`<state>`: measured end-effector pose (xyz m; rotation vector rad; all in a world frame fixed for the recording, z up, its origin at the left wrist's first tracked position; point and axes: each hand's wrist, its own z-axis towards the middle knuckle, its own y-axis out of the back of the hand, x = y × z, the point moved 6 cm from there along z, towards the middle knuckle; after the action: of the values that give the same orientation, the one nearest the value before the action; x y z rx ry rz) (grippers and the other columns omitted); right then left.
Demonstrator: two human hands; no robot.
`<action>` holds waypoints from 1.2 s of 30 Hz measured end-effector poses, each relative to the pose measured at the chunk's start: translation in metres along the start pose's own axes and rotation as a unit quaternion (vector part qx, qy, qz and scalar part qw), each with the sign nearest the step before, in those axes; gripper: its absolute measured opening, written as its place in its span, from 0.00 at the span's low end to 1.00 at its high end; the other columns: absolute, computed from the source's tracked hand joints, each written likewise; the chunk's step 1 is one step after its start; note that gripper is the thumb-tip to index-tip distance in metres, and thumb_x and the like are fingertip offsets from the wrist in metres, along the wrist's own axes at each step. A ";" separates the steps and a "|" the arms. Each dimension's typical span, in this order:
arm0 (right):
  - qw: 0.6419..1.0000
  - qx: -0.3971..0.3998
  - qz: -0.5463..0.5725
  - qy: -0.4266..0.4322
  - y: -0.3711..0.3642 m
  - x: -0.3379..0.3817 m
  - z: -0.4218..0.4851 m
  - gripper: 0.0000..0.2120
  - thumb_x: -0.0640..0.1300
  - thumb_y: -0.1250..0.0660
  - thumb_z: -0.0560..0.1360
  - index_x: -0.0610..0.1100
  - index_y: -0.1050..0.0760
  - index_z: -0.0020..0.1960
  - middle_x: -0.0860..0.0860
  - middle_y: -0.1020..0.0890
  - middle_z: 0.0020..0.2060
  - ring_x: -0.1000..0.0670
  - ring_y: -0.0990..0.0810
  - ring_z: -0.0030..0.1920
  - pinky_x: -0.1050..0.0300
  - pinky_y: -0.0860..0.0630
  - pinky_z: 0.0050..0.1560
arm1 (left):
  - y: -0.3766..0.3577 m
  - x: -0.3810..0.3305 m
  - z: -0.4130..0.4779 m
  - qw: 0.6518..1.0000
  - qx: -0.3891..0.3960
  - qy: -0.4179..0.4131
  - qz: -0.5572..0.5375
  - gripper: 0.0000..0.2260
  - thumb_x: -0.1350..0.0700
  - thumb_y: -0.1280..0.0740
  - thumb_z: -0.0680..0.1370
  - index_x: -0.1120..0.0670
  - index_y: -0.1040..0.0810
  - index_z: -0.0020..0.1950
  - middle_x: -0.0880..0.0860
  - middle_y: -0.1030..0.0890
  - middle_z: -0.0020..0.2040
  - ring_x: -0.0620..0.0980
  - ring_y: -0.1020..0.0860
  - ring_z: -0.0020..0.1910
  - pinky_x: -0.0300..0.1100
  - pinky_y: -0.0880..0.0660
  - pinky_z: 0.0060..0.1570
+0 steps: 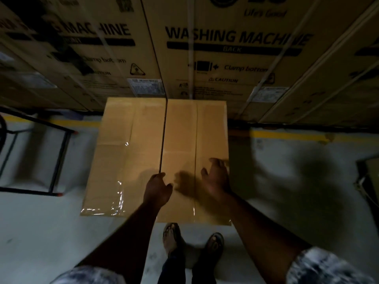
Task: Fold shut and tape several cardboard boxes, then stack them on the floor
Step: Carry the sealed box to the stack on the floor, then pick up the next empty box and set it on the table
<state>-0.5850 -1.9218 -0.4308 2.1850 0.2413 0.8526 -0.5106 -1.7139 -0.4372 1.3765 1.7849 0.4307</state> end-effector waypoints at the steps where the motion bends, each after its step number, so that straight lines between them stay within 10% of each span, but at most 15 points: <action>1: 1.000 0.008 0.002 0.009 0.005 0.007 -0.013 0.23 0.48 0.35 0.81 0.44 0.32 0.74 0.45 0.29 0.71 0.43 0.28 0.69 0.49 0.27 0.65 | 0.008 -0.004 -0.013 1.000 -0.005 -0.003 -0.003 0.26 0.52 0.29 0.79 0.57 0.29 0.75 0.58 0.26 0.71 0.56 0.25 0.68 0.44 0.33 0.68; 19: 0.991 0.034 -0.003 0.128 0.036 0.147 -0.233 0.21 0.53 0.41 0.84 0.40 0.30 0.70 0.42 0.24 0.66 0.40 0.24 0.65 0.52 0.26 0.57 | 0.121 0.009 -0.223 0.991 -0.101 -0.071 -0.047 0.26 0.53 0.33 0.81 0.57 0.33 0.78 0.56 0.29 0.75 0.55 0.29 0.72 0.45 0.32 0.70; 36: 0.929 0.105 -0.123 0.332 -0.201 0.287 -0.487 0.20 0.51 0.37 0.82 0.38 0.27 0.67 0.38 0.23 0.64 0.37 0.27 0.65 0.47 0.30 0.65 | 0.228 0.356 -0.365 0.963 -0.233 0.009 -0.136 0.22 0.57 0.35 0.78 0.55 0.27 0.73 0.57 0.24 0.69 0.58 0.27 0.69 0.49 0.30 0.69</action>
<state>-0.6631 -1.3756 -0.1952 1.9174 0.9552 1.4474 -0.6697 -1.2341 -0.1995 0.7910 1.7131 0.6635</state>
